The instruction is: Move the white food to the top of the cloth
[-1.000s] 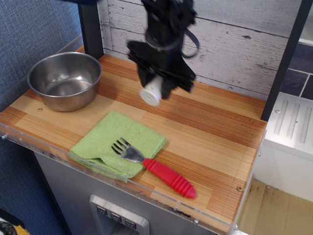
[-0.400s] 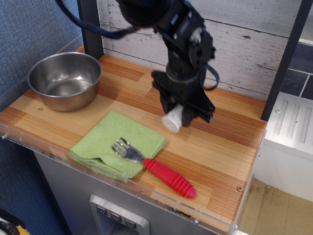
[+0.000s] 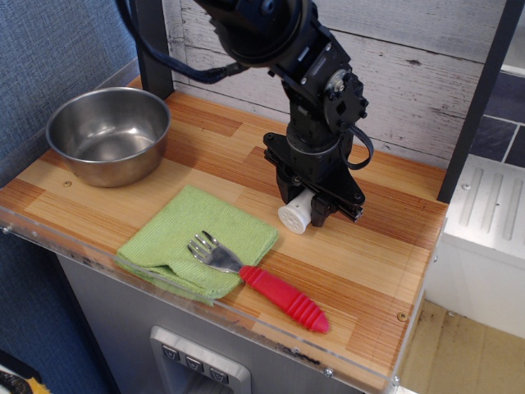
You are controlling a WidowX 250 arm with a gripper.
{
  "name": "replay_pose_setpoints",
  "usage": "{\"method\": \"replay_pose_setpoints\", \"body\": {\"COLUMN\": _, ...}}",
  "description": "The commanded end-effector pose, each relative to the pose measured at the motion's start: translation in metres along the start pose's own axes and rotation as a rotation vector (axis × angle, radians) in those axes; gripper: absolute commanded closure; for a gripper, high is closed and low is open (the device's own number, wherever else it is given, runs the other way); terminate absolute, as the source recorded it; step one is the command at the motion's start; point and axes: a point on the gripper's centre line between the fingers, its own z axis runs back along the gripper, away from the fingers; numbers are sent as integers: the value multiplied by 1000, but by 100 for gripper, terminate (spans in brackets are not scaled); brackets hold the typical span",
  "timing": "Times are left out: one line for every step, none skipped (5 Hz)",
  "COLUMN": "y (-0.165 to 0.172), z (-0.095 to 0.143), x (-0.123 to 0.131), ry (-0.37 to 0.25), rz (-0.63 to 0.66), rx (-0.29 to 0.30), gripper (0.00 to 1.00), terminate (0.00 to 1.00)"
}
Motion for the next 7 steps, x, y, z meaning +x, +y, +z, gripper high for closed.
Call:
{"method": "replay_pose_setpoints", "body": {"y": 14, "z": 18, "x": 3, "ry": -28, "rz": 28, "rx": 9, "gripper": 0, "terminate": 0}}
{"method": "replay_pose_setpoints", "body": {"y": 21, "z": 23, "x": 2, "ry": -15, "rz": 26, "rx": 40, "gripper": 0, "terminate": 0}}
{"method": "replay_pose_setpoints", "body": {"y": 27, "z": 33, "x": 6, "ry": -26, "rz": 28, "rx": 77, "gripper": 0, "terminate": 0}}
{"method": "replay_pose_setpoints", "body": {"y": 28, "z": 50, "x": 14, "ry": -66, "rz": 45, "rx": 103, "gripper": 0, "terminate": 0}}
{"method": "replay_pose_setpoints", "body": {"y": 35, "z": 66, "x": 18, "ry": -101, "rz": 79, "rx": 117, "gripper": 0, "terminate": 0}}
{"method": "replay_pose_setpoints", "body": {"y": 45, "z": 94, "x": 21, "ry": -161, "rz": 89, "rx": 167, "gripper": 0, "terminate": 0}}
{"method": "replay_pose_setpoints", "body": {"y": 56, "z": 122, "x": 19, "ry": -219, "rz": 129, "rx": 201, "gripper": 0, "terminate": 0}}
